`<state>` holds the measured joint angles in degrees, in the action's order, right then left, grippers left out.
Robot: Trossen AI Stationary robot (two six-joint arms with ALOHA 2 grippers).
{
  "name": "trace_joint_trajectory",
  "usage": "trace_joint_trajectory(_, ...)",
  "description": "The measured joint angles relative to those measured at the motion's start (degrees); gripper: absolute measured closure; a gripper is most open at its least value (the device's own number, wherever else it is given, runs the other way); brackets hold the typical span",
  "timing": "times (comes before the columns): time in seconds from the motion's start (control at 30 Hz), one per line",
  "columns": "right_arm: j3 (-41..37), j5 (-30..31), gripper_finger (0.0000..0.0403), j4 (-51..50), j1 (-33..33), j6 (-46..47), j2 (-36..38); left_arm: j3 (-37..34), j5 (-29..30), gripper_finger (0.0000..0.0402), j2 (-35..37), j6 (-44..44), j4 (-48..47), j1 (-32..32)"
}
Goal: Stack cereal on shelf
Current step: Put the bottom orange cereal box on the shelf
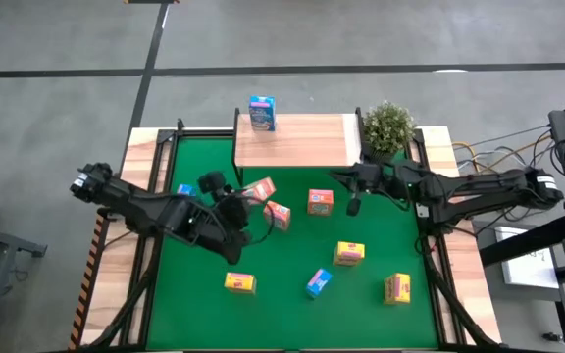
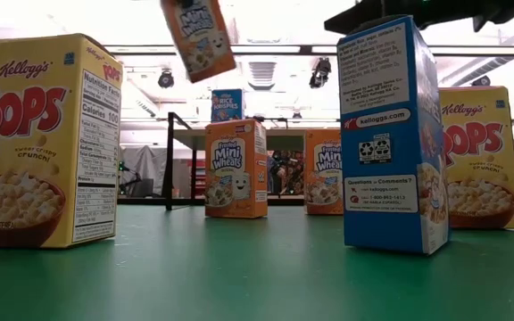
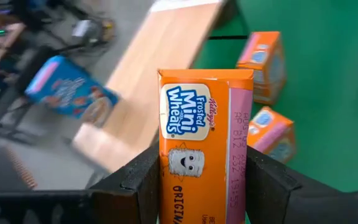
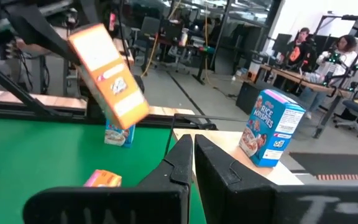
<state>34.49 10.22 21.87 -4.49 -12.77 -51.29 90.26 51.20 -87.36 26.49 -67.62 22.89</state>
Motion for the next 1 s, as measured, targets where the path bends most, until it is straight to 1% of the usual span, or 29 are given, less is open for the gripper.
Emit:
trace_joint_trajectory(0.17, -2.8, -0.2, 0.0394, 2.4, 0.0, 1.2, 2.8, 0.0, -7.0, 0.0239, 0.3, -14.4, 9.4, -4.8)
trace_joint_trajectory(0.3, -4.0, -0.3, 0.0394, 3.3, 0.0, 1.7, 3.8, 0.0, -10.3, 0.0239, 0.3, -21.8, 13.5, -9.1)
trace_joint_trajectory(0.43, -4.2, -0.4, 0.0394, 3.8, 0.0, 1.8, 4.1, 0.0, -10.7, 0.0239, 0.4, -27.9, 15.0, -12.9)
trace_joint_trajectory(0.7, -4.2, -0.3, 0.0394, 3.7, 0.0, 2.4, 4.0, 0.0, -18.5, 0.0239, 1.5, -36.9, 19.6, -20.6)
trace_joint_trajectory(0.83, -4.2, -0.3, 0.0394, 3.7, 0.0, 1.8, 4.0, 0.0, -24.3, 0.0239, 1.3, -42.0, 23.1, -25.5)
trace_joint_trajectory(1.0, -4.2, -0.2, 0.0394, 3.7, 0.0, 0.8, 4.0, 0.0, -33.1, 0.0239, -0.1, -47.0, 31.8, -33.4)
